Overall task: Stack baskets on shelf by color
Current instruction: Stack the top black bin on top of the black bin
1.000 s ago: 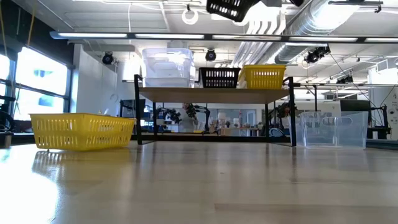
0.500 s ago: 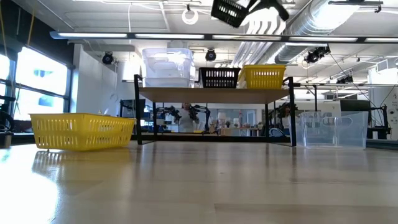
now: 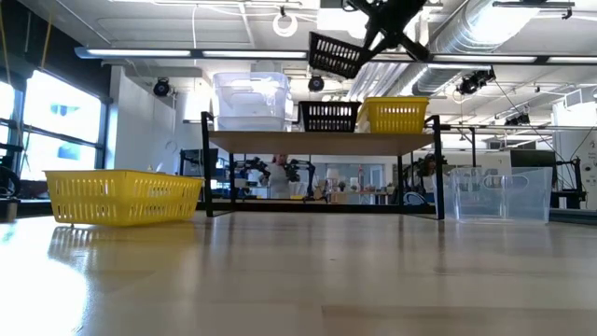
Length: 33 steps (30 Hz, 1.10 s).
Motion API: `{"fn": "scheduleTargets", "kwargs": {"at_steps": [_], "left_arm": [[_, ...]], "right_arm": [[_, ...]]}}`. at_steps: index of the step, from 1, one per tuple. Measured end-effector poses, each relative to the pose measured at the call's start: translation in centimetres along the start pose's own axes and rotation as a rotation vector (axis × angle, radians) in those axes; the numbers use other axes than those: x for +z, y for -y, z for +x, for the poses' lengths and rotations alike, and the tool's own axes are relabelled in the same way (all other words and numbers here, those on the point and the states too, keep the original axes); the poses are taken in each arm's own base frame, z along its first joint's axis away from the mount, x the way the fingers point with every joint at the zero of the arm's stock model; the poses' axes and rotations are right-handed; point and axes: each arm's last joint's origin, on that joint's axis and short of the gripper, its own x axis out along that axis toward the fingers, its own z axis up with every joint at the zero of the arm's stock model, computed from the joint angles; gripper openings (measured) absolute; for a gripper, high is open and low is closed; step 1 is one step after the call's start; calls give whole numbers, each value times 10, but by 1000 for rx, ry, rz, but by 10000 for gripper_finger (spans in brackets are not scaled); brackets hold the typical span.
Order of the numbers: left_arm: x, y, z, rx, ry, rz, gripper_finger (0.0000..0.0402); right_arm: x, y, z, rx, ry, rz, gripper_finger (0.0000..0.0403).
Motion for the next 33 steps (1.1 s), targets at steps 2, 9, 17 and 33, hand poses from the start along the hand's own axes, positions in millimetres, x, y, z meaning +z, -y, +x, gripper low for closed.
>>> {"fn": "scheduleTargets", "kwargs": {"at_steps": [2,9,17,33], "left_arm": [[0,0,0,-2,-2,-3,35],[0,-1,1,-1,-3,-11,35],[0,-1,1,-1,-3,-11,35],[0,-1,1,0,-4,-11,35]], "right_arm": [[-1,0,4,4,-26,16,0],[5,-7,10,62,5,-7,0],[35,-19,-20,-6,77,-76,0],[33,-26,25,-162,-187,-32,0]]}}
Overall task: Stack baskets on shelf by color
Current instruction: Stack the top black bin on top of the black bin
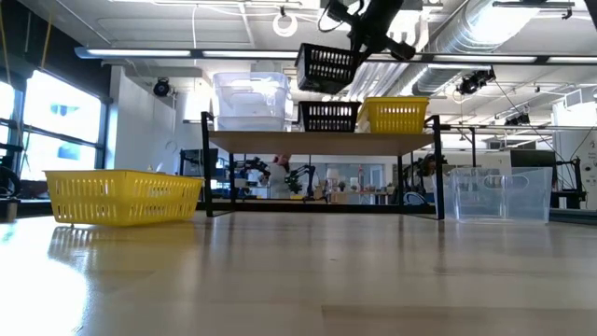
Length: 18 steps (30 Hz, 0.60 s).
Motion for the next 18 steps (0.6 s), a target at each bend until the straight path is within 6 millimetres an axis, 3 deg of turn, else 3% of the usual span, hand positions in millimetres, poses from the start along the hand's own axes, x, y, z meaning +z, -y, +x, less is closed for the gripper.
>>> {"fn": "scheduleTargets", "kwargs": {"at_steps": [9,18], "left_arm": [[0,0,0,-11,0,-3,35],[0,1,0,-46,-1,1,35]], "right_arm": [[3,-1,26,-58,-44,34,0],[3,2,38,-120,-43,54,0]]}}
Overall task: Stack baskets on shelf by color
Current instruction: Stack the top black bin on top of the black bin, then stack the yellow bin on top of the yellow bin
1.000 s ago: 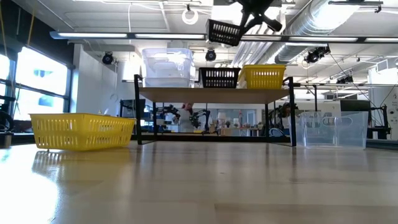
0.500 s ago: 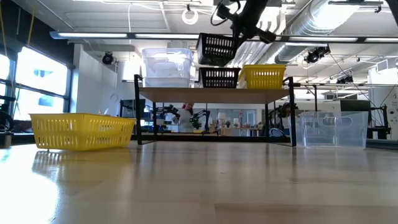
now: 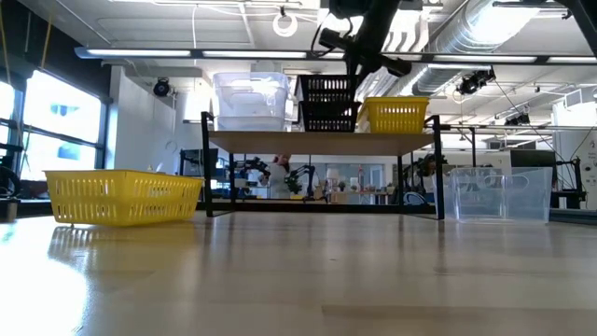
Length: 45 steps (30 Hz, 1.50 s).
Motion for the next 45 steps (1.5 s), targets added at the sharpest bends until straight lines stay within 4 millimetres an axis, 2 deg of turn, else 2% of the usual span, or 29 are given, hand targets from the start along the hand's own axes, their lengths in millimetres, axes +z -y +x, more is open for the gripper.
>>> {"fn": "scheduleTargets", "kwargs": {"at_steps": [11,20,32,39,45], "left_arm": [[-3,0,0,1,-26,16,35],[-5,0,0,1,-45,27,35],[-5,0,0,1,-45,27,35],[-5,0,0,-5,-47,7,35],[-15,2,-1,-86,-148,-31,35]], "right_arm": [[3,0,11,-35,-1,19,0],[4,1,12,-60,29,28,3],[5,1,11,-56,37,30,98],[6,-3,-8,-36,42,1,106],[-6,-5,-29,-112,69,-84,101]]}}
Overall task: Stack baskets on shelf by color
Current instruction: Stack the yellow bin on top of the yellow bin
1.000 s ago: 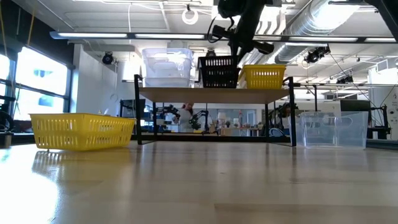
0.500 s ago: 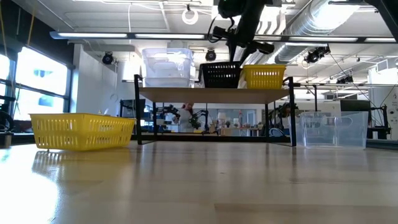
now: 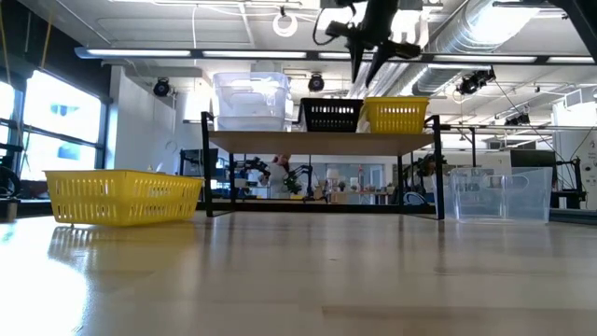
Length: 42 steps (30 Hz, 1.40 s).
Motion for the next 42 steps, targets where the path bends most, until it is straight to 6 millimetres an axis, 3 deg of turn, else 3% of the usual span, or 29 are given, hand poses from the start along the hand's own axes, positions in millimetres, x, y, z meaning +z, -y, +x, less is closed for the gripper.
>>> {"fn": "scheduleTargets", "kwargs": {"at_steps": [11,16,23,29,42], "left_arm": [[-20,9,16,-89,-189,-171,44],[-33,17,32,-123,-293,-240,78],[-57,27,60,-35,-436,-434,131],[-80,34,82,73,-516,-607,138],[-118,51,128,158,-506,-903,134]], "right_arm": [[-53,-35,-31,77,22,-193,101],[-79,-47,-34,92,16,-237,101],[-105,-56,-40,117,0,-294,100],[-115,-59,-42,131,-13,-371,100],[-118,-60,-42,195,-101,-549,100]]}}
